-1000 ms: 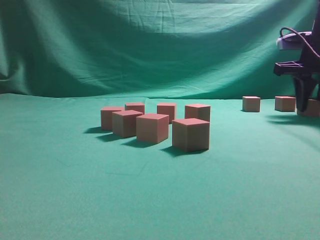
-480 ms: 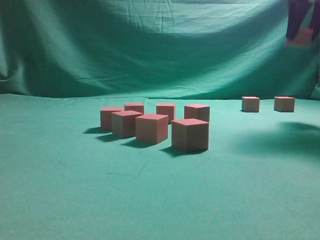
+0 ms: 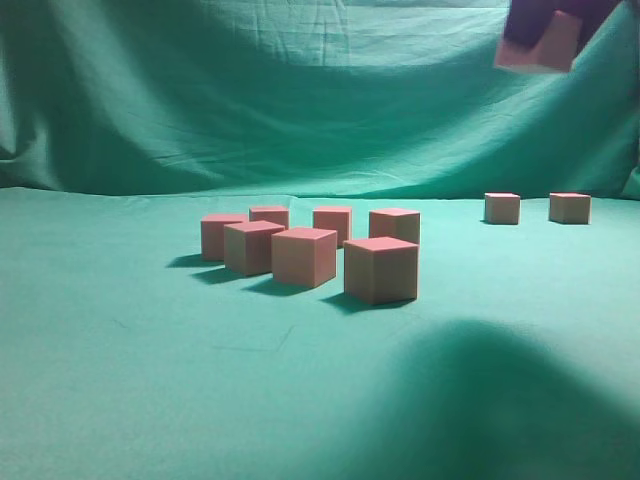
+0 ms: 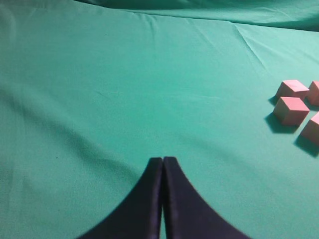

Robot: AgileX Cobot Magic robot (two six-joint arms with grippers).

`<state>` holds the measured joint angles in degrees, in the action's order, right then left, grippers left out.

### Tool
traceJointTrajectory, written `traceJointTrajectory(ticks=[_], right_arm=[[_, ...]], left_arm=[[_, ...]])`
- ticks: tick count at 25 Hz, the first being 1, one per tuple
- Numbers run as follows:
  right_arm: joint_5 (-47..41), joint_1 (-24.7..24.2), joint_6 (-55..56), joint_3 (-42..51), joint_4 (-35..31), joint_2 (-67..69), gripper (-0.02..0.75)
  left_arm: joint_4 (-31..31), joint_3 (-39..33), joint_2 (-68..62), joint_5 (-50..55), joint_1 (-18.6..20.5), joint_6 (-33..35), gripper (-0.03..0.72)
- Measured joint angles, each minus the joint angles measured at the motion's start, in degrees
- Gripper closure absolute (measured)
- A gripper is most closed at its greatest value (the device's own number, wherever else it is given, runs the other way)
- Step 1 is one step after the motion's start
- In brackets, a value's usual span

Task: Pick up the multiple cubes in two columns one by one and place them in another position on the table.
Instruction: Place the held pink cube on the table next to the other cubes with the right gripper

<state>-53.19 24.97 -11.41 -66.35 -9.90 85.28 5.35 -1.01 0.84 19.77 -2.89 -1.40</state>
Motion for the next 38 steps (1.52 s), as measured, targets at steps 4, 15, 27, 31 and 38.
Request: traceJointTrajectory(ticks=[4,15,27,31,38], right_arm=[[1.1,9.33,-3.25,5.84,-2.21,-1.16,0.473],[7.86,25.48,-7.77,7.18,-3.89,7.5,0.473],[9.57,25.74,-1.33,7.18,5.09,12.1,0.473],[9.73,25.74,2.47,7.18,7.53,13.16,0.473],[10.9,25.74,4.91,7.18,7.64,14.03,0.473]], left_arm=[[0.0,0.0,0.0,0.0,0.0,0.0,0.688],[0.0,0.0,0.0,0.0,0.0,0.0,0.688],[0.0,0.0,0.0,0.0,0.0,0.0,0.688],[0.0,0.0,0.0,0.0,0.0,0.0,0.688],[0.0,0.0,0.0,0.0,0.0,0.0,0.688]])
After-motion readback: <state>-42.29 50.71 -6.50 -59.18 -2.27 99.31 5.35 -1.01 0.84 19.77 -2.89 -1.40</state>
